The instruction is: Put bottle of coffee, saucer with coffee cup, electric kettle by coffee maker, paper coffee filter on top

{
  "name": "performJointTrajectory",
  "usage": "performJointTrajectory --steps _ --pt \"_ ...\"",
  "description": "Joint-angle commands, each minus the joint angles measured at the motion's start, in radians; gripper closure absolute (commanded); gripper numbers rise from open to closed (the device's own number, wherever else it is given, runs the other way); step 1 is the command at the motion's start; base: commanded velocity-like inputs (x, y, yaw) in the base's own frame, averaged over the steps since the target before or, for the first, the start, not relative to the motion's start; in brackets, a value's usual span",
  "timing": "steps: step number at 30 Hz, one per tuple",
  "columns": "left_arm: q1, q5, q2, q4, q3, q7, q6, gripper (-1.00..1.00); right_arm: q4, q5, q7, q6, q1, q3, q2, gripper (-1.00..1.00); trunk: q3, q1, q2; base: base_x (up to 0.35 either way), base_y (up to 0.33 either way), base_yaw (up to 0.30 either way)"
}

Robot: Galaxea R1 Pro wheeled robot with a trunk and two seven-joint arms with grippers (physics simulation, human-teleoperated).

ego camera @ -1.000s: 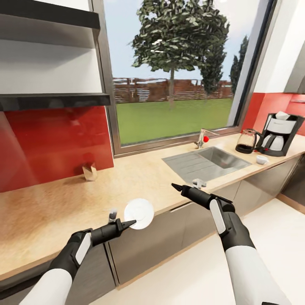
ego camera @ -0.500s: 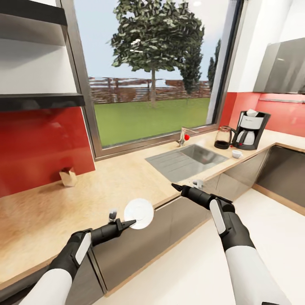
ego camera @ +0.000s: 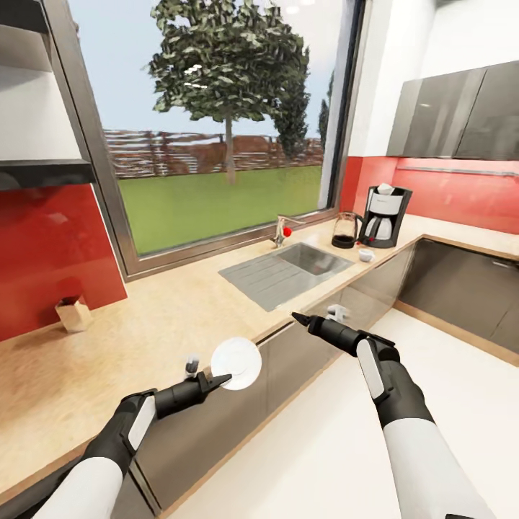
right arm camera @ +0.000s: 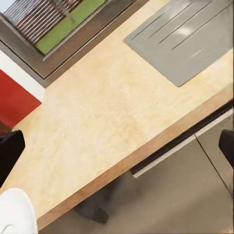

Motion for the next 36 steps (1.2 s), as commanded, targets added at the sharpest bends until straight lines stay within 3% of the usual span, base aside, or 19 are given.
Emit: performJointTrajectory --steps 1,36 --pt "-0.001 -0.002 -0.001 -0.001 0.004 -0.001 0.005 1.00 0.000 -0.004 0.002 0.008 -0.002 -0.004 0.001 -1.00 -0.002 0.001 -0.002 0.000 0.000 -0.274" --pt "-0.001 0.000 0.010 -0.001 0.005 -0.003 0.007 1.00 0.002 -0.004 0.002 0.008 -0.001 -0.004 0.001 -1.00 -0.002 0.001 -0.002 0.000 0.000 -0.274"
